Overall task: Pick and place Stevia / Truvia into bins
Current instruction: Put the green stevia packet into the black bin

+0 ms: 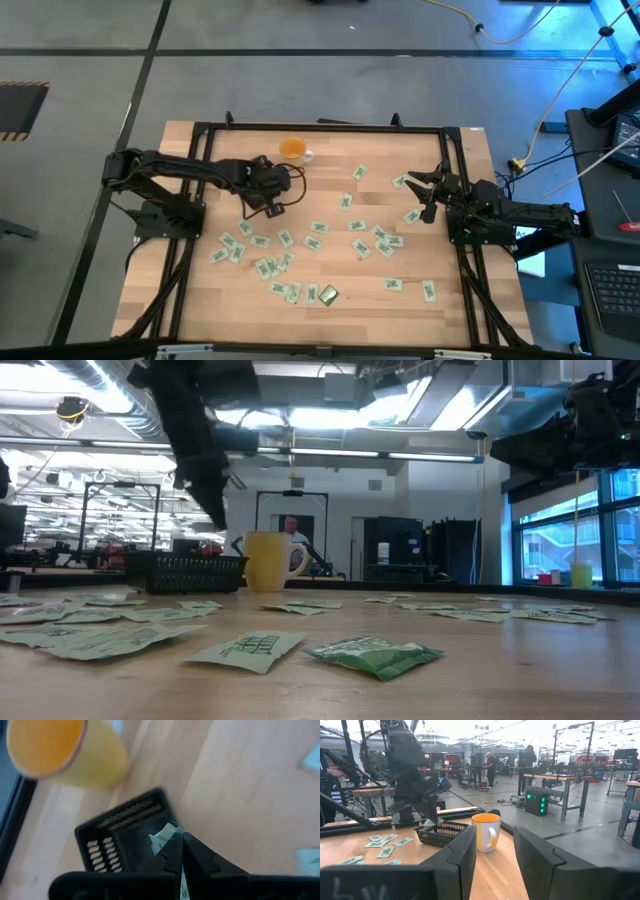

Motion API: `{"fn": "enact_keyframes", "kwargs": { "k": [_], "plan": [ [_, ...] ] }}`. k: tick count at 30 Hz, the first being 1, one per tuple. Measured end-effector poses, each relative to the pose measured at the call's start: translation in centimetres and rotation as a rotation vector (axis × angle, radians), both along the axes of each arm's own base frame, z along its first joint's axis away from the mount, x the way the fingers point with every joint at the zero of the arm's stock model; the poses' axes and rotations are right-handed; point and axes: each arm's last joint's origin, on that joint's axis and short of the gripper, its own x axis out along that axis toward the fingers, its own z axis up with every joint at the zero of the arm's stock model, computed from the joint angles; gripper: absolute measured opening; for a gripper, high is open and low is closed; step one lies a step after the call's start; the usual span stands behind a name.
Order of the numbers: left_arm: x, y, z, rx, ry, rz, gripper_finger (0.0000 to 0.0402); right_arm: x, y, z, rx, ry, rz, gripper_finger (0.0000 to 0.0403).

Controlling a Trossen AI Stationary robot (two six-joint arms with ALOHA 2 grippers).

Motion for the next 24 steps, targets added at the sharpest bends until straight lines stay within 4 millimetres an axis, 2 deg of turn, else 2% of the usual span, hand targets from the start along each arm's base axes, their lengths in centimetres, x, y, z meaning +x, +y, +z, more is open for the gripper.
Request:
{"fn": "enact_keyframes", "kwargs": {
  "k": [9,17,24],
  "plan": [
    [-2.2,2.3,-3.0,-0.049,0.063,0.120,0.0002,0.0,0.0,0.0,0.000,0.000,0.000,0.0135],
    [-2.5,3.3,-3.8,-0.085,0.033,0.149,0.0007,0.0,0.0,0.0,-0.001,0.000,0.000,0.0135],
    [-2.5,3.3,-4.3,-0.079,0.004,0.147,0.0008,0.0,0.0,0.0,-0.001,0.000,0.000,0.0135]
  ]
}}
